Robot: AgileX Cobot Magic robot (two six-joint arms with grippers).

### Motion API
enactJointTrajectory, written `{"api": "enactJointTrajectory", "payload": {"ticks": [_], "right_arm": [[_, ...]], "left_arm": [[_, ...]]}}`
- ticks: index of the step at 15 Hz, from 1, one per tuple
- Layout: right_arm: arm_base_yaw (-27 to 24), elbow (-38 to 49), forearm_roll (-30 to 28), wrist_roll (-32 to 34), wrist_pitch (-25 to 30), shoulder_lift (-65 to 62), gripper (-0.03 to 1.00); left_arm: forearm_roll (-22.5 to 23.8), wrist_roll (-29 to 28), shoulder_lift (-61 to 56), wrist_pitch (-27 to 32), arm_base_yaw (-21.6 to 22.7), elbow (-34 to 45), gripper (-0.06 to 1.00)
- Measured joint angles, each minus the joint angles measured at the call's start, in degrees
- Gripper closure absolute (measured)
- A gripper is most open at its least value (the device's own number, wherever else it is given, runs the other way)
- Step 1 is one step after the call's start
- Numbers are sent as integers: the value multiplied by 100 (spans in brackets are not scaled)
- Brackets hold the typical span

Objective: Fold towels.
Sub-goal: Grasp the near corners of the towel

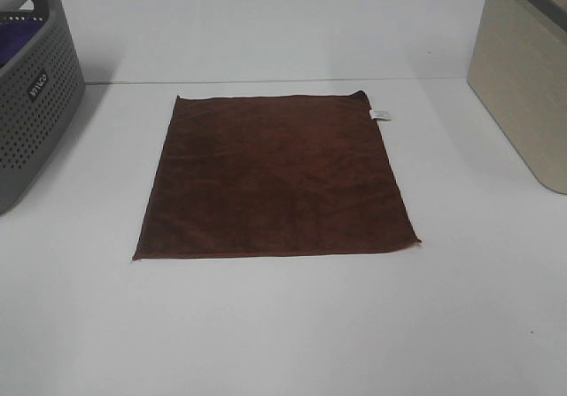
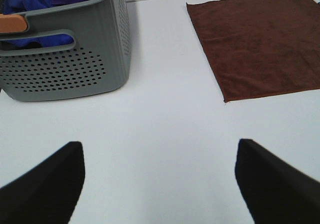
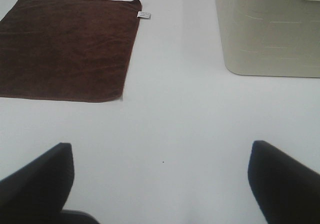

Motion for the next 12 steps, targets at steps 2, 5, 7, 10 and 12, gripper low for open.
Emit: {"api": "enactJointTrajectory", "payload": {"ticks": [2, 5, 7, 10, 12], "right_arm": [[0, 0, 0, 0, 0, 0, 6], [0, 0, 0, 0, 0, 0, 6], [0, 0, 0, 0, 0, 0, 6], [0, 0, 0, 0, 0, 0, 6], [0, 0, 0, 0, 0, 0, 6]], "left_arm": [[0, 0, 0, 0, 0, 0, 18], [0, 0, 0, 0, 0, 0, 18], [0, 0, 0, 0, 0, 0, 18], [0, 0, 0, 0, 0, 0, 18], [0, 0, 0, 0, 0, 0, 18]]}}
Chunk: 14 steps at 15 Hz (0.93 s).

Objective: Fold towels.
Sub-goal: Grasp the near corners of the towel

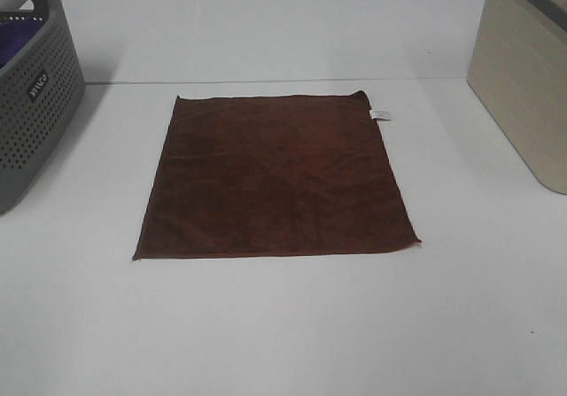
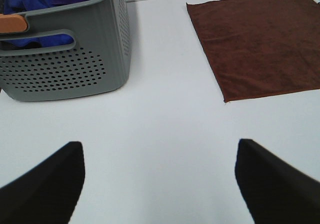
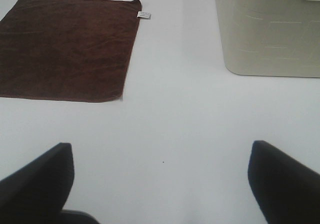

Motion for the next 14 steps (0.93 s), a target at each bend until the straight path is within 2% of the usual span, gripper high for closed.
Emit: {"api": "enactJointTrajectory", "payload": {"ticks": [14], "right_arm": [[0, 0, 0, 0, 0, 0, 6]], "left_arm": [[0, 0, 0, 0, 0, 0, 18]]}}
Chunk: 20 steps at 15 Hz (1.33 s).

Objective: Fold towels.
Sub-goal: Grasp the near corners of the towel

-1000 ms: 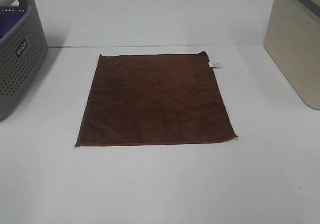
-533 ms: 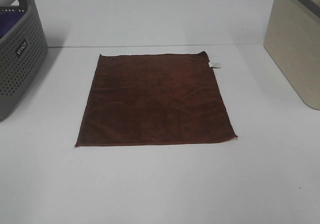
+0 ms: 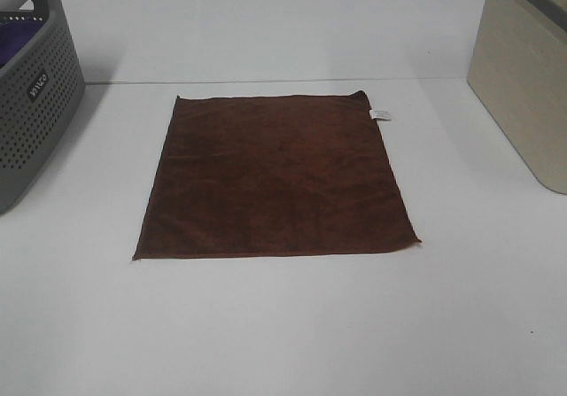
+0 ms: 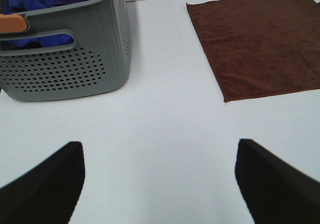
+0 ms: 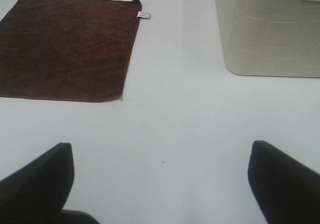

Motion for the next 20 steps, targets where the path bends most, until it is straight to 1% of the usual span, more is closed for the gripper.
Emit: {"api": "enactJointTrajectory", "payload": {"ticks": [10, 14, 15, 16, 17, 19, 20], "right_arm": [[0, 0, 6, 0, 0, 0, 6], [0, 0, 149, 80, -23, 0, 7], [0, 0, 143, 286, -115, 63, 8], [0, -23, 126, 418, -275, 229, 9], [0, -63, 97, 493, -533, 476, 10], [63, -69, 97, 556, -1134, 1020, 11], [149, -69, 126, 584, -1415, 1312, 11]], "left_arm": [[0, 0, 0, 0, 0, 0, 18], [0, 0, 0, -52, 0, -29, 18], [0, 0, 86, -178, 0, -80, 18], [0, -40, 235, -435, 0, -115, 18], [0, -63, 418, -716, 0, -115, 18], [-52, -80, 957, -1415, 0, -120, 18], [-155, -80, 1278, -1879, 0, -120, 18]]}}
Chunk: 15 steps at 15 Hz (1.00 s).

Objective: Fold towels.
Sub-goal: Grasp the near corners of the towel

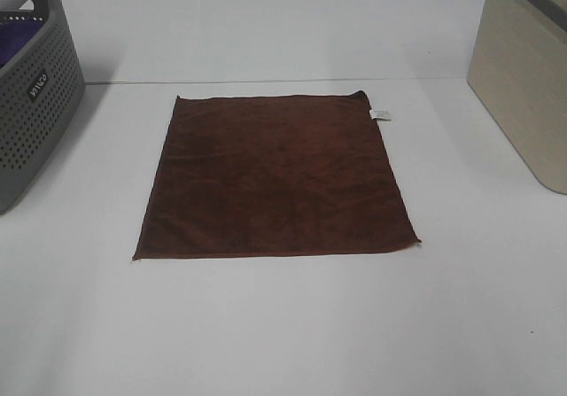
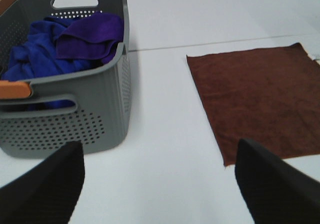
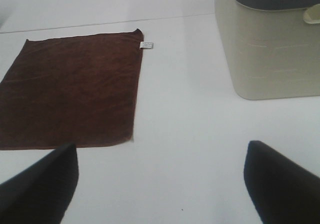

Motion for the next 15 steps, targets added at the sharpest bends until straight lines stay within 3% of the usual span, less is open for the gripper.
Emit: {"api": "enactJointTrajectory", "payload": {"ticks": [2, 5, 11, 15], "right_arm": [[201, -74, 155, 0, -413, 808, 11], [246, -659, 189, -195, -435, 2252, 11], [246, -2240, 384, -602, -332, 4882, 12], [246, -2676, 1387, -1467, -63, 6251, 13]], "left_arm": [[-269, 0, 871, -888, 0, 0, 18], [-773, 0, 2326, -1914, 0, -57, 18], [-1536, 561, 5483, -1805, 0, -1180, 18], [-1593, 561, 6853, -1662, -464, -1788, 18]]}}
